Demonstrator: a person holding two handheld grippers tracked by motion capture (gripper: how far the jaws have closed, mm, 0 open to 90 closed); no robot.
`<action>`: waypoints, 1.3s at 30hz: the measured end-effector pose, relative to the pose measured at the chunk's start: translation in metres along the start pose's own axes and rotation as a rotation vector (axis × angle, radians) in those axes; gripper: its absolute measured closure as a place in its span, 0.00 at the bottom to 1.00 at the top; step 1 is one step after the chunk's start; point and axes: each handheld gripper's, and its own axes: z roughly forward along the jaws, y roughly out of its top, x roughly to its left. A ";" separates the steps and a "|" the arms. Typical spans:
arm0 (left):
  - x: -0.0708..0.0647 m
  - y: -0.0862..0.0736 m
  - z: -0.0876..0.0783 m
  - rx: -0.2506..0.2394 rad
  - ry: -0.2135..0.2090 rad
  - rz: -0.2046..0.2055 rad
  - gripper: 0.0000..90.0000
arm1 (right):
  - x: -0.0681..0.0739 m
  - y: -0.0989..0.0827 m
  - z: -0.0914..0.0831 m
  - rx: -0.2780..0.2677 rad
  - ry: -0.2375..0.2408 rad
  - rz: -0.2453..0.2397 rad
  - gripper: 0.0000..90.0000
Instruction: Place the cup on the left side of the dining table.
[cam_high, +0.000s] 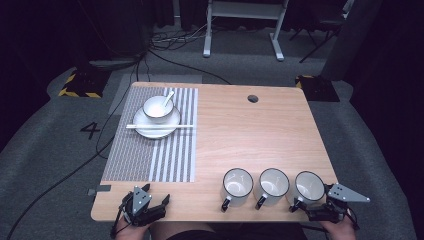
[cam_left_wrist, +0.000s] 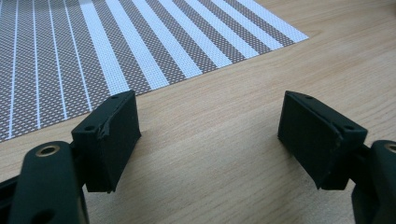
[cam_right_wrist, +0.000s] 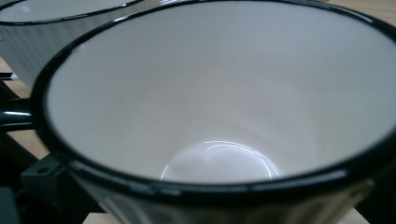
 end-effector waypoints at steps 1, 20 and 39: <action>0.000 0.000 0.000 0.000 0.000 0.001 0.23 | 0.000 0.000 0.001 0.002 -0.006 -0.006 0.00; 0.000 0.000 0.000 -0.003 -0.002 0.005 0.23 | 0.003 0.003 0.002 0.015 -0.025 -0.062 0.03; 0.000 0.000 0.000 0.003 -0.001 0.009 0.23 | 0.008 0.033 -0.026 0.001 -0.023 -0.073 0.04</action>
